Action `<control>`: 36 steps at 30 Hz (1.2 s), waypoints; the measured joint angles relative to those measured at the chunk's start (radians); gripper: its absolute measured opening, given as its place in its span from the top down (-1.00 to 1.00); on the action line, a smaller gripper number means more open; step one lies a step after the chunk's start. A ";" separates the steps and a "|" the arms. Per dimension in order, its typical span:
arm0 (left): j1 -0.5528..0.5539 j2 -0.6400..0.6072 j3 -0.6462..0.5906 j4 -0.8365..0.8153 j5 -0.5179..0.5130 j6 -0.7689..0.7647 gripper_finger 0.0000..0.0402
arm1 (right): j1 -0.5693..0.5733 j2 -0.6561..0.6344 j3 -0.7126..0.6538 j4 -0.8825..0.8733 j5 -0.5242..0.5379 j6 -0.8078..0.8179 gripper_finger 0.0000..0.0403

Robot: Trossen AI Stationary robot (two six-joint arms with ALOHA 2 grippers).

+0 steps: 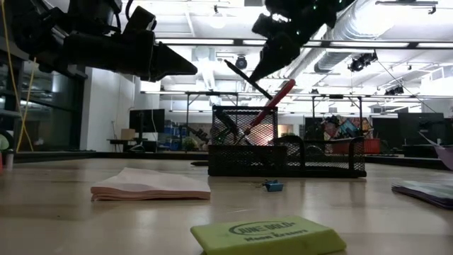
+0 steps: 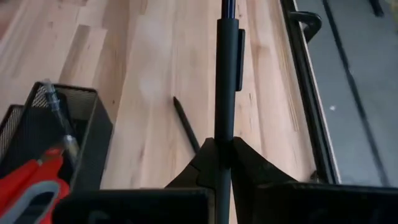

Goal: Pick and place office supplies into organizer
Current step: Put the black pen into the black desk organizer

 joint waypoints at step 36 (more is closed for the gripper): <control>0.000 0.000 0.000 -0.011 -0.013 -0.017 0.36 | 0.352 -0.102 -0.503 1.042 0.094 0.155 1.00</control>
